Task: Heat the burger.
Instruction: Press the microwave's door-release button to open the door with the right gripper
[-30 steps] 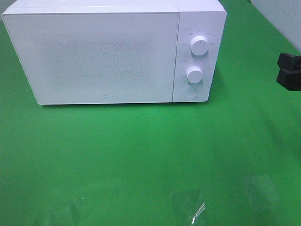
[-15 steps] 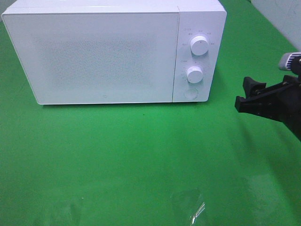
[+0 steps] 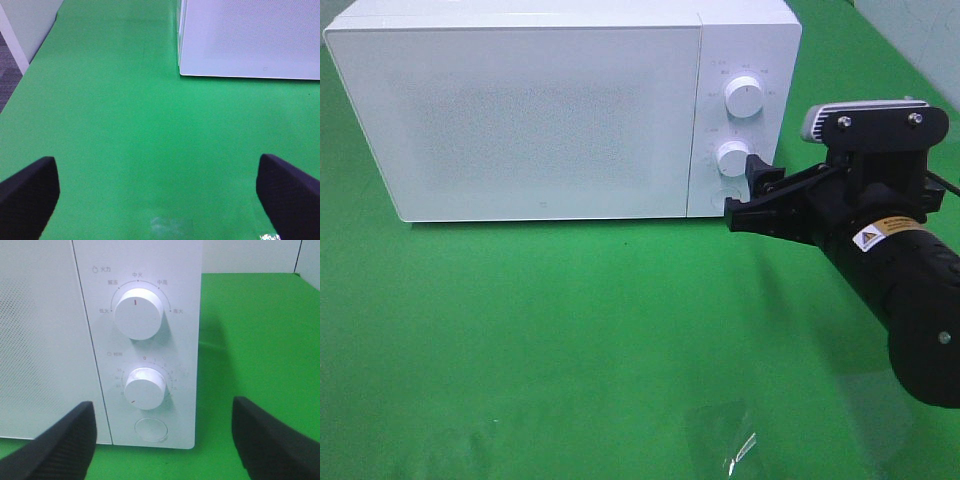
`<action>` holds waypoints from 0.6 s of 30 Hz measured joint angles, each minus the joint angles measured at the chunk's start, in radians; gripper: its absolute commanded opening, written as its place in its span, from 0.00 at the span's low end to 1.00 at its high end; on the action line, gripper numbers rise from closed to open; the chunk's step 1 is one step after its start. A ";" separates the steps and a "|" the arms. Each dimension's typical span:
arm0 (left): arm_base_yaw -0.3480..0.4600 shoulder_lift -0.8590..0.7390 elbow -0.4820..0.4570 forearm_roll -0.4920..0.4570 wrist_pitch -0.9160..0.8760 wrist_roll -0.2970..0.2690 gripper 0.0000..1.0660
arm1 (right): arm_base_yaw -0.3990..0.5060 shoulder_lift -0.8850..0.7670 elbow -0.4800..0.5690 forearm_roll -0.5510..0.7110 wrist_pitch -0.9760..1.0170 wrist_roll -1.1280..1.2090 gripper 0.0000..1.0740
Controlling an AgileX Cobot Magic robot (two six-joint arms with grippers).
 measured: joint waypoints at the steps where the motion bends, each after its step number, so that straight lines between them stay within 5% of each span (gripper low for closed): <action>1: 0.000 0.000 0.000 0.000 0.000 0.000 0.94 | 0.000 0.000 0.000 0.000 0.000 0.000 0.68; 12: 0.000 0.000 0.000 0.000 0.000 0.000 0.94 | 0.003 0.013 -0.053 0.035 0.066 0.347 0.57; 16: 0.000 0.000 0.000 0.000 0.000 0.000 0.94 | 0.003 0.013 -0.053 0.036 0.093 0.619 0.45; 18: 0.000 0.000 0.000 0.000 0.000 0.000 0.94 | 0.003 0.014 -0.053 0.036 0.098 0.844 0.31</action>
